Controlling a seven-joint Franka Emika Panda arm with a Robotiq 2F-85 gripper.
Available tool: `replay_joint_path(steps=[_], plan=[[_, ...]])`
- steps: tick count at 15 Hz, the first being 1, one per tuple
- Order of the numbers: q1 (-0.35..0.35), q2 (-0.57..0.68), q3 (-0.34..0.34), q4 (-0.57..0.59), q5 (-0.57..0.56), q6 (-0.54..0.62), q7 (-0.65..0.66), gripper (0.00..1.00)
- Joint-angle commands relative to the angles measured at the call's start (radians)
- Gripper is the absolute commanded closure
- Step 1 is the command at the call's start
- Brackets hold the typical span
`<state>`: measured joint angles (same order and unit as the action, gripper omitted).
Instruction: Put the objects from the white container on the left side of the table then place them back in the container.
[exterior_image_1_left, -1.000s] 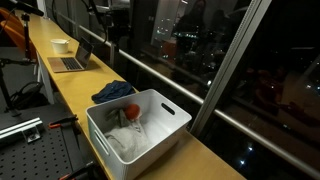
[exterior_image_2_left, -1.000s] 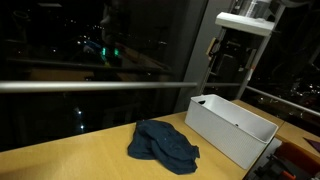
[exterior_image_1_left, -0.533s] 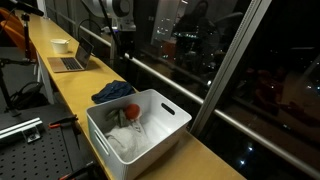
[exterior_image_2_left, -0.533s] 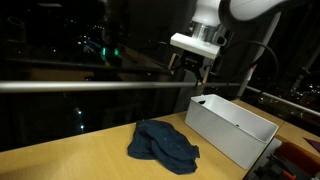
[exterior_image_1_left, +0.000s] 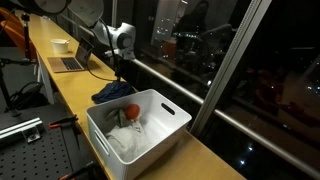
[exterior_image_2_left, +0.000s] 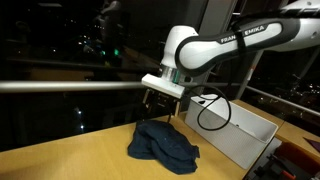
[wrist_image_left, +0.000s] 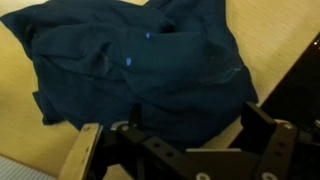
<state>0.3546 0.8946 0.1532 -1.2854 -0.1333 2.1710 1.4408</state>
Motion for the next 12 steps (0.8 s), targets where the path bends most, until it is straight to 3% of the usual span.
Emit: replay_joint_path(steps=[1, 7, 8, 9, 12], plan=[[-0.004, 0.075, -0.014, -0.019, 0.102, 0.056, -0.043, 0.00], [-0.044, 0.126, -0.015, -0.144, 0.224, 0.153, -0.085, 0.00], [-0.047, 0.126, -0.016, -0.156, 0.239, 0.160, -0.091, 0.25], [-0.051, 0.118, -0.018, -0.170, 0.253, 0.163, -0.095, 0.26], [-0.053, 0.089, -0.025, -0.186, 0.276, 0.158, -0.097, 0.50]])
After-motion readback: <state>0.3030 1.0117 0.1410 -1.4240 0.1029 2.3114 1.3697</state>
